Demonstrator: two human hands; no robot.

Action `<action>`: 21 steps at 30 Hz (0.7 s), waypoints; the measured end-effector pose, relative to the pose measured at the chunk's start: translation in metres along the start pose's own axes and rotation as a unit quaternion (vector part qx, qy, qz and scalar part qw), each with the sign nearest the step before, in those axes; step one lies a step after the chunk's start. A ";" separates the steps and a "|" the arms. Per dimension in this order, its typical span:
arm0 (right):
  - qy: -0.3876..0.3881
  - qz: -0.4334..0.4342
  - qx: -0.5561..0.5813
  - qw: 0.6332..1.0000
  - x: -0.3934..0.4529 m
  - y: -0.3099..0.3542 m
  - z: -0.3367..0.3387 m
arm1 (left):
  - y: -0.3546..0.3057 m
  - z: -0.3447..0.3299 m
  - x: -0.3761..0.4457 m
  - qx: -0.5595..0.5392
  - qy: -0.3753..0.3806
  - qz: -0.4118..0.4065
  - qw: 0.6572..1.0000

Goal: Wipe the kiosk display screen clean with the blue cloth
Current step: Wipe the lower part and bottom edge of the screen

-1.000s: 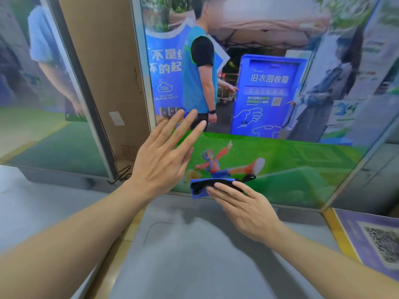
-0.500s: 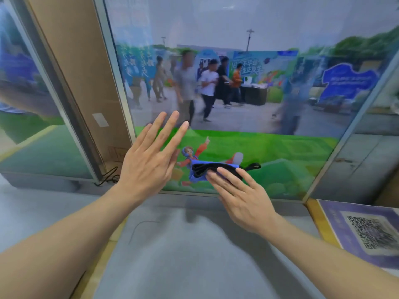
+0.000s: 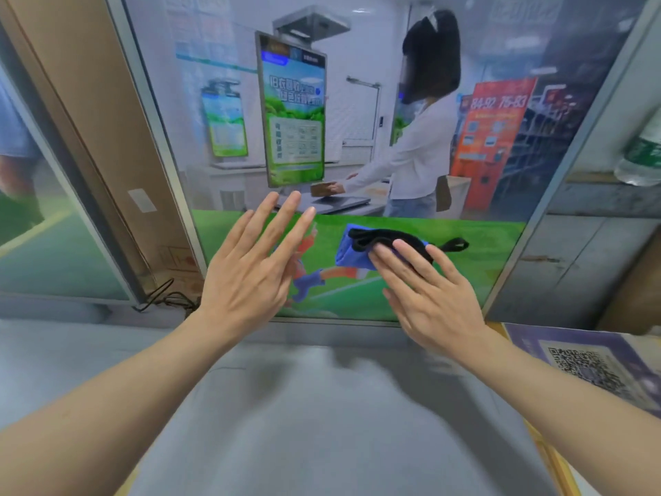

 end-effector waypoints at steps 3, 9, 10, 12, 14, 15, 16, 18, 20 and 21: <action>0.006 0.003 0.006 1.000 -0.005 0.006 -0.005 | -0.011 -0.004 0.006 -0.001 -0.001 -0.007 1.000; 0.073 0.072 0.025 0.994 -0.046 0.016 -0.027 | -0.020 -0.010 0.003 0.002 0.022 0.000 1.000; 0.083 0.088 0.031 0.992 -0.054 0.015 -0.030 | -0.020 -0.011 0.003 0.006 0.021 0.001 1.000; 0.103 0.112 0.044 0.987 -0.067 0.010 -0.032 | -0.020 -0.011 0.003 0.008 0.019 0.003 1.000; 0.118 0.117 0.037 0.985 -0.076 0.000 -0.030 | -0.021 -0.010 0.004 0.006 0.015 0.005 1.000; 0.117 0.107 0.029 0.987 -0.078 -0.005 -0.027 | -0.022 -0.011 0.004 0.003 0.014 0.002 1.000; 0.107 0.091 0.021 0.990 -0.079 -0.011 -0.024 | -0.023 -0.011 0.004 0.001 0.016 -0.005 1.000; 0.079 0.059 0.006 0.995 -0.076 -0.022 -0.017 | -0.026 -0.011 0.005 0.001 0.023 -0.020 1.000; 0.047 0.030 -0.011 0.998 -0.067 -0.034 -0.010 | -0.029 -0.011 0.010 0.004 0.024 -0.024 0.999; 0.034 0.015 -0.020 0.999 -0.063 -0.039 -0.006 | -0.032 -0.011 0.013 0.004 0.023 -0.023 0.999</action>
Point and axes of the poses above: each hand's wrist, its own x-axis towards the middle knuckle, its own z-axis out of the back of the hand, y = z × x, the point moved 4 cm from there along x, towards the middle knuckle, and after that the axes turned 2 degrees about -z, right-handed, at the moved point
